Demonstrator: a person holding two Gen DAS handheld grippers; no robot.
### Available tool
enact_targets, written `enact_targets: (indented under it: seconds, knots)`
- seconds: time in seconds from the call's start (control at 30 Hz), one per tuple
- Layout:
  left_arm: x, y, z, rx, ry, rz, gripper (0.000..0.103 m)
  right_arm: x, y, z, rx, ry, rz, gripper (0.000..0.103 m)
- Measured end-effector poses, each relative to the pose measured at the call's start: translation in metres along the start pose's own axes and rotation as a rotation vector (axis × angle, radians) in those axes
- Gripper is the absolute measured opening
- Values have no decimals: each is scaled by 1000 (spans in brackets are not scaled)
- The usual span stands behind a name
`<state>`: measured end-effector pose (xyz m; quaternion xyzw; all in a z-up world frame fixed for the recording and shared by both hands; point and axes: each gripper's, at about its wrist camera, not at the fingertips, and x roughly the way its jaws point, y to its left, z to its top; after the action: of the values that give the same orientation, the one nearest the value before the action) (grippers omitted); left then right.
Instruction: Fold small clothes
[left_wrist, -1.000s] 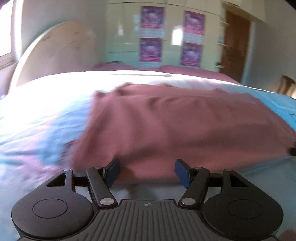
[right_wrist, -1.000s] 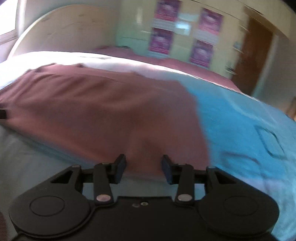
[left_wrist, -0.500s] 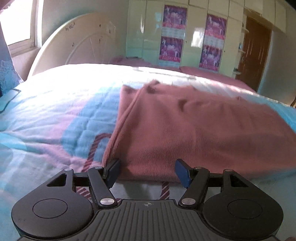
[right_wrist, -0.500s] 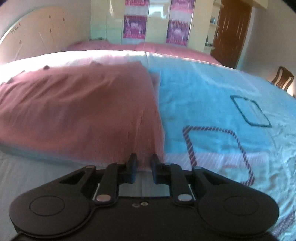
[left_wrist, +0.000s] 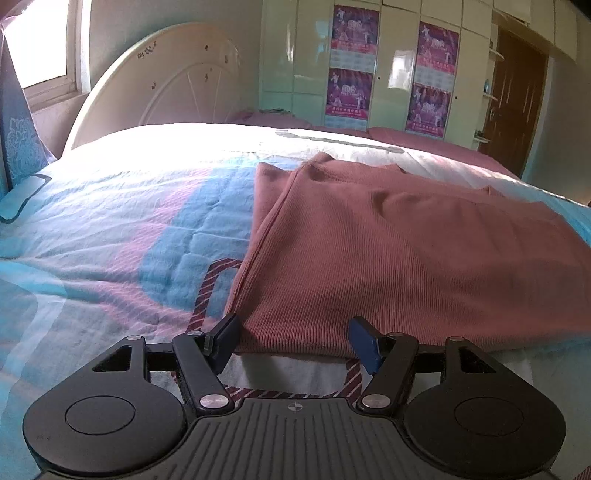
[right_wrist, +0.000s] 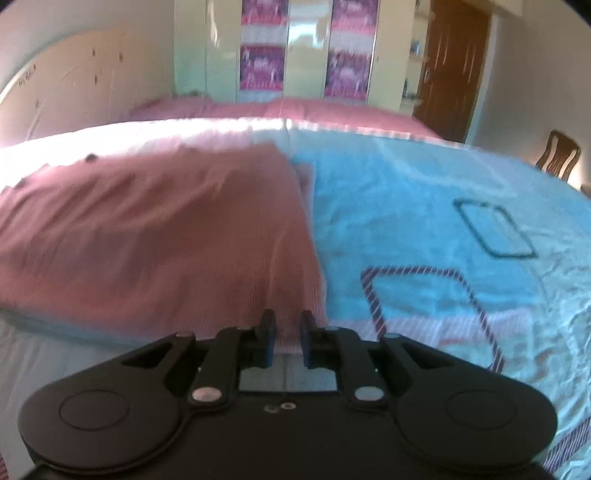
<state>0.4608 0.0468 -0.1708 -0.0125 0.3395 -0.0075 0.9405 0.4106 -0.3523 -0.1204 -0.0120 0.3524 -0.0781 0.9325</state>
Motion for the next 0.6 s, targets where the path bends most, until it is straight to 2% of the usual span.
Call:
enact_targets:
  seconds: [0.03, 0.1, 0.4, 0.47, 0.5, 0.53, 0.57, 0.6]
  knots:
    - [0, 0, 0, 0, -1, 0, 65, -1, 0, 0, 1, -5, -1, 16]
    - [1, 0, 0, 4, -1, 0, 65, 13, -1, -2, -7, 74, -4, 15]
    - [2, 1, -3, 4, -1, -3, 66, 14, 1, -6, -31, 56, -1, 16]
    - [2, 3, -3, 2, 4, -9, 69, 14, 2, -7, -38, 53, -4, 17]
    - [2, 5, -2, -8, 17, -5, 78, 11, 5, -8, -48, 53, -7, 17]
    - [2, 12, 0, -52, 41, 2, 79, 10, 6, -7, -61, 55, -9, 17]
    - [-3, 19, 1, -106, 32, -9, 79, 9, 6, -5, -65, 63, -9, 17]
    - [-15, 27, 0, -176, -14, -29, 80, 7, 6, -3, -61, 74, -10, 23]
